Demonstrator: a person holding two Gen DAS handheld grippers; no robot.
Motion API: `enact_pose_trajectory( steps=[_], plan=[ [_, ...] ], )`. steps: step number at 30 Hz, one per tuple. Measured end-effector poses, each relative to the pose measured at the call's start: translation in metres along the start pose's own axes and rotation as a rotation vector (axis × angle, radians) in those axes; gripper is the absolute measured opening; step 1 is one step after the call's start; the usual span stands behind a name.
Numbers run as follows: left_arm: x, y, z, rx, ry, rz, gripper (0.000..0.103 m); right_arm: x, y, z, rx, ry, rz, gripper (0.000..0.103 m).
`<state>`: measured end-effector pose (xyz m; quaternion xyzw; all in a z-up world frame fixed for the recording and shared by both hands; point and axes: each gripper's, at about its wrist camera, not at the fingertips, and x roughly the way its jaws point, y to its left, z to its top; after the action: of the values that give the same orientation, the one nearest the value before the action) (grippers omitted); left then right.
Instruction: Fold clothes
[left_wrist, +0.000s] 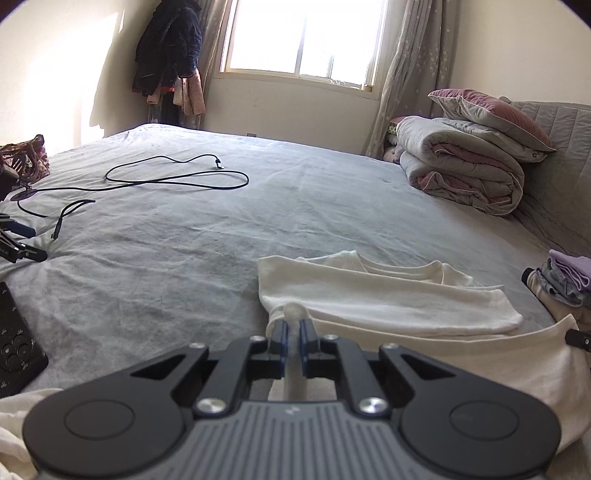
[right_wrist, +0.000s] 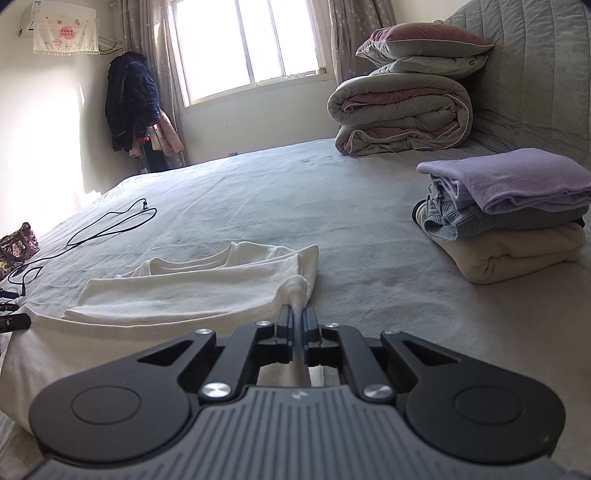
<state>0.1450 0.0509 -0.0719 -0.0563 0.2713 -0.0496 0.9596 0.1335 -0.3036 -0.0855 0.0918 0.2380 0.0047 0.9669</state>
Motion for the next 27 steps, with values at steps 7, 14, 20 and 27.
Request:
enact_pose_trajectory(
  steps=[7, 14, 20, 27],
  plan=[
    [0.032, -0.001, -0.015, 0.025, 0.024, 0.054, 0.007, 0.031, -0.006, -0.009, -0.002, 0.045, -0.036, 0.006],
    [0.043, 0.001, -0.032, 0.044, 0.041, 0.093, 0.021, 0.044, -0.010, -0.025, 0.016, 0.087, -0.063, 0.008],
    [0.032, 0.005, -0.023, 0.013, 0.033, 0.130, 0.051, 0.032, -0.011, -0.021, 0.028, 0.073, -0.088, 0.048],
    [0.004, -0.007, -0.014, -0.008, -0.025, 0.060, 0.069, 0.008, 0.003, -0.015, 0.035, 0.015, -0.084, 0.063]
  ],
)
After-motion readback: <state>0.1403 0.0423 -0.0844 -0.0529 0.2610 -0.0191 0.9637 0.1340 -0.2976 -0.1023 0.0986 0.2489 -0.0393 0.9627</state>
